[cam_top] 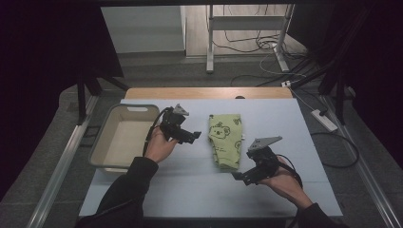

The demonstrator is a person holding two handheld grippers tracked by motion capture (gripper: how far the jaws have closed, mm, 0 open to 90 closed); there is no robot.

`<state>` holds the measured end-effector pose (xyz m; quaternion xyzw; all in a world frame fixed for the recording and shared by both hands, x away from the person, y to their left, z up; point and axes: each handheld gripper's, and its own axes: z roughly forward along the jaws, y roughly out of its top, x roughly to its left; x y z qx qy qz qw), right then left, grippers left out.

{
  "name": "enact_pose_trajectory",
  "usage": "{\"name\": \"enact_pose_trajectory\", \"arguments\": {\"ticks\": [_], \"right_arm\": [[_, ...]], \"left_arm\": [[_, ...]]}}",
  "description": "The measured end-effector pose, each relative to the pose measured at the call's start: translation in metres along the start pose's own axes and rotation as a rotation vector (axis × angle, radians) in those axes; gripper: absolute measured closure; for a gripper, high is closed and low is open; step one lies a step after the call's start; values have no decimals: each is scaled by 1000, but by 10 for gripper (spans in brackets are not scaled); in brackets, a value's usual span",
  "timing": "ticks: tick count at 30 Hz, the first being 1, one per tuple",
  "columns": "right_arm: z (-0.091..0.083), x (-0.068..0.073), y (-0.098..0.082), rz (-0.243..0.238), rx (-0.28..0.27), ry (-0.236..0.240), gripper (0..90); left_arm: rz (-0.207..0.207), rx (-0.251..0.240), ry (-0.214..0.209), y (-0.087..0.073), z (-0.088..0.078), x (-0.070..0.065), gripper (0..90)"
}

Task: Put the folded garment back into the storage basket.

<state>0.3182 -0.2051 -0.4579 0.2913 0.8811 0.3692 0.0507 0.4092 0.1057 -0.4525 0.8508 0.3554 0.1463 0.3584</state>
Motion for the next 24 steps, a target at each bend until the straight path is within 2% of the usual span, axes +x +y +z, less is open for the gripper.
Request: {"name": "enact_pose_trajectory", "arguments": {"ticks": [9,13,19,24], "right_arm": [[10,-5,5,-12,-9,1,0],[15,-7,7,-30,-3,-3,0],[22,-10,10,-53,4,8,0],[27,-12,13,-48,17,18,0]], "left_arm": [[22,20,20,12,19,7,0],[14,15,13,16,28,12,0],[46,30,35,24,40,15,0],[50,29,36,31,47,18,0]]}}
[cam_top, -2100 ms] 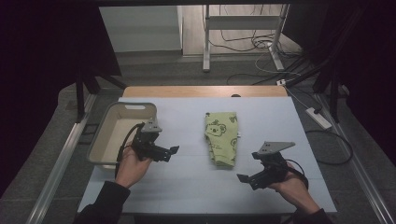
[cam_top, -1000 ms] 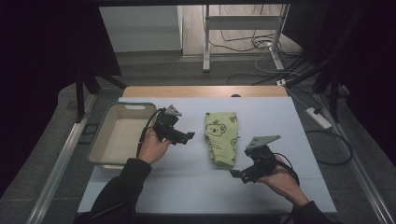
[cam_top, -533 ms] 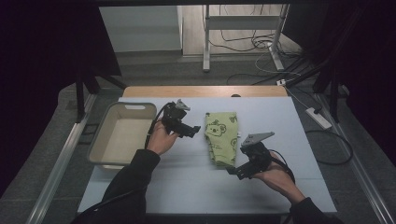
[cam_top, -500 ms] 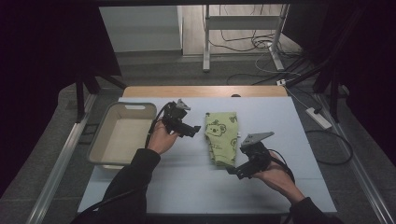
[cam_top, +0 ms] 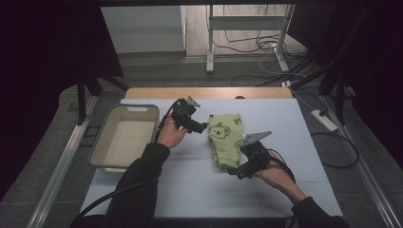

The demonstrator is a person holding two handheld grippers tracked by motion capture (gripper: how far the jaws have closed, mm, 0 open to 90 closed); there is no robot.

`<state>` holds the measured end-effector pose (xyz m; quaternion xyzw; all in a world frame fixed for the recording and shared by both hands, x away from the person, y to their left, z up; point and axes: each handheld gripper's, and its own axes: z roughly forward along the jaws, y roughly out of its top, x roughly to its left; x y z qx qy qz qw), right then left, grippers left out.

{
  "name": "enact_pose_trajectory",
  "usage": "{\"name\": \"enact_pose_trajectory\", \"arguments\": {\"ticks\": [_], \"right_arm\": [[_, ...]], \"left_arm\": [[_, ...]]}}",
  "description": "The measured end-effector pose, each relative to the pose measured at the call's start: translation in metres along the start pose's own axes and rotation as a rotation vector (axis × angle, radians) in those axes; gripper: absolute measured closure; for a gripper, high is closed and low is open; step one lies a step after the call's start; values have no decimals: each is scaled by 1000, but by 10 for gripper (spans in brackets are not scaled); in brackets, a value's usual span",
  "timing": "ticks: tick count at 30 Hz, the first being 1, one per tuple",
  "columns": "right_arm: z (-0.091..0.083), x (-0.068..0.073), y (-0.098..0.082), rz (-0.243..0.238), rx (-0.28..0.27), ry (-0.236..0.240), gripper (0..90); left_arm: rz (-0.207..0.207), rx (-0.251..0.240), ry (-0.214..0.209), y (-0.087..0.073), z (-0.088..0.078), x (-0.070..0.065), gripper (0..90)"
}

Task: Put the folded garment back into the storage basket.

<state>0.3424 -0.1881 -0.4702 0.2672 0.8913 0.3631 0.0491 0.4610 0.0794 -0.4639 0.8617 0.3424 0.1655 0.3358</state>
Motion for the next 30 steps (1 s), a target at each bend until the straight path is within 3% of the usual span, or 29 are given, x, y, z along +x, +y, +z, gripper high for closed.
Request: {"name": "enact_pose_trajectory", "arguments": {"ticks": [11,20,24,30], "right_arm": [[10,-7,4,13,36,19,0],[17,-9,8,-4,57,26,0],[19,-10,8,1,60,35,0],[23,-10,9,-11,71,43,0]], "left_arm": [[-9,15,6,9,23,5,0],[37,61,52,25,42,2,0],[-14,39,35,26,49,6,0],[-7,60,45,24,58,9,0]]}}
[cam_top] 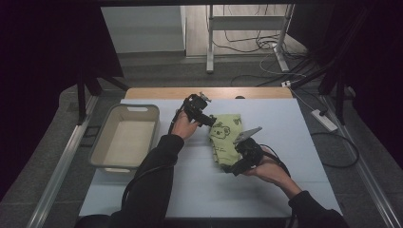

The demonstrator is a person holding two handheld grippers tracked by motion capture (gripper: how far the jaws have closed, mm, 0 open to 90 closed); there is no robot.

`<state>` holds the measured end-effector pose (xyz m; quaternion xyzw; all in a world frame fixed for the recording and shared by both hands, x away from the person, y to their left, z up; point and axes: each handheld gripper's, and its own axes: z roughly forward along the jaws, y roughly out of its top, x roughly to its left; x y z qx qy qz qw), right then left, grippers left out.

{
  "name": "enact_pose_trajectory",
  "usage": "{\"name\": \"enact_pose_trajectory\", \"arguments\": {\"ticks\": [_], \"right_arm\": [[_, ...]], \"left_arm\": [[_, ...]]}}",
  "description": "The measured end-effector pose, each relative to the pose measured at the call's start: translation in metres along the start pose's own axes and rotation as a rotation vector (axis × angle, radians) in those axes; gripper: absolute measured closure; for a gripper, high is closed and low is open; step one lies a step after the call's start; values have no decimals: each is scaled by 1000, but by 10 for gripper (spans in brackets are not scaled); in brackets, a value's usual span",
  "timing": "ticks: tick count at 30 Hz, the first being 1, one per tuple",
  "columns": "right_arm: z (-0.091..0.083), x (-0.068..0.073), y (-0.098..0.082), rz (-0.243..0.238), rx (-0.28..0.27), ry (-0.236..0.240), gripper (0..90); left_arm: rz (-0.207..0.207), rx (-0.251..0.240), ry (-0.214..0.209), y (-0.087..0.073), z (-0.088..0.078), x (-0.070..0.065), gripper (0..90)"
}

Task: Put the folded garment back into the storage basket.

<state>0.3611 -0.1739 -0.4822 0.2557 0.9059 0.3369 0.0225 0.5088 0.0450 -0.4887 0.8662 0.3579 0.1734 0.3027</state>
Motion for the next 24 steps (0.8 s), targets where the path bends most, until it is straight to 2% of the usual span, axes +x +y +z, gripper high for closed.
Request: {"name": "enact_pose_trajectory", "arguments": {"ticks": [2,8,17,24], "right_arm": [[2,0,0,-11,7,-4,0],[10,-1,-1,-33,34,8,0],[26,-4,-6,-74,111,-4,6],[31,-4,-9,-112,148,-19,22]], "left_arm": [[17,15,12,0,3,0,0],[22,33,13,0,11,-1,0],[2,65,13,-4,23,-1,0],[-14,89,3,-6,28,-3,6]]}}
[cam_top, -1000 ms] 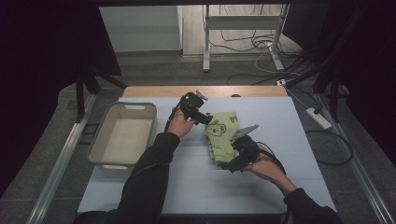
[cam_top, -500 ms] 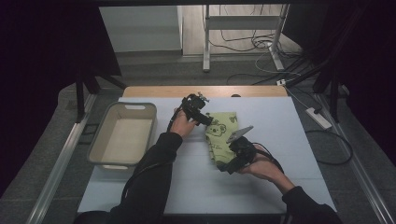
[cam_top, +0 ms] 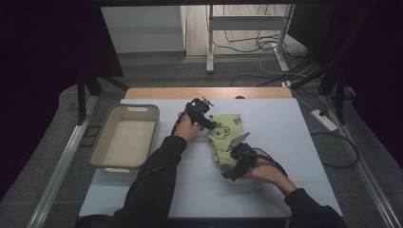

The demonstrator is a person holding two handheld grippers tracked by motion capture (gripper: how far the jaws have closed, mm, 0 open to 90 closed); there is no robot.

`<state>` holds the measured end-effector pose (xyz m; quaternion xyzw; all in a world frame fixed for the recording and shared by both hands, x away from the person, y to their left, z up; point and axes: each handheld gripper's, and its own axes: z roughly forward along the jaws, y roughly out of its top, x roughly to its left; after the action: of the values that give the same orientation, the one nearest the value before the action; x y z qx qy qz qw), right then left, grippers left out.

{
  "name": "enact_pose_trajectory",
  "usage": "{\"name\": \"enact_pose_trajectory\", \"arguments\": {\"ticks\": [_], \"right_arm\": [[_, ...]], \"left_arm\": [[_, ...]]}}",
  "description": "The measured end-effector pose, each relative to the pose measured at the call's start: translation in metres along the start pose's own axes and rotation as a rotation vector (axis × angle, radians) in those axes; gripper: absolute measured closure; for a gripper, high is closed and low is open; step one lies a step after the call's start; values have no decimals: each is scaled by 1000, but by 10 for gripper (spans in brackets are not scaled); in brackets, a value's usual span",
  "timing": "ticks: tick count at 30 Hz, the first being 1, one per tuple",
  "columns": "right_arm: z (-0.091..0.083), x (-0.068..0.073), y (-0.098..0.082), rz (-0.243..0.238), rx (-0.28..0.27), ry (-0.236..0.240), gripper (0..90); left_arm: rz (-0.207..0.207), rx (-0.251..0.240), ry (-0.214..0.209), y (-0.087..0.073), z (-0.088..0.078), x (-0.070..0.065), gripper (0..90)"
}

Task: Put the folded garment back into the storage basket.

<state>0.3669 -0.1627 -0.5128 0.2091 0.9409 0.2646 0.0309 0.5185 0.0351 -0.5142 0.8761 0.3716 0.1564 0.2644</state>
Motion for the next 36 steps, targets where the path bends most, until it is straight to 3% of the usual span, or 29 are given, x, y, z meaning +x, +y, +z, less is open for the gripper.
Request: {"name": "enact_pose_trajectory", "arguments": {"ticks": [7,13,19,25,29,36], "right_arm": [[2,1,-1,-40,6,-41,84],[-1,2,-3,-76,3,-107,243],[-3,2,-3,-88,1,-145,375],[-6,-1,-2,-86,0,-173,586],[-8,-4,-1,-76,1,-172,711],[-11,-11,1,-40,8,-120,763]], "left_arm": [[-24,5,-68,-1,-1,0,118],[-63,9,-178,-2,-2,2,352],[-52,14,-234,-1,-3,-1,572],[-59,32,-241,1,-4,-4,665],[-41,31,-216,3,-5,-8,716],[5,22,-169,3,-8,-14,760]]}}
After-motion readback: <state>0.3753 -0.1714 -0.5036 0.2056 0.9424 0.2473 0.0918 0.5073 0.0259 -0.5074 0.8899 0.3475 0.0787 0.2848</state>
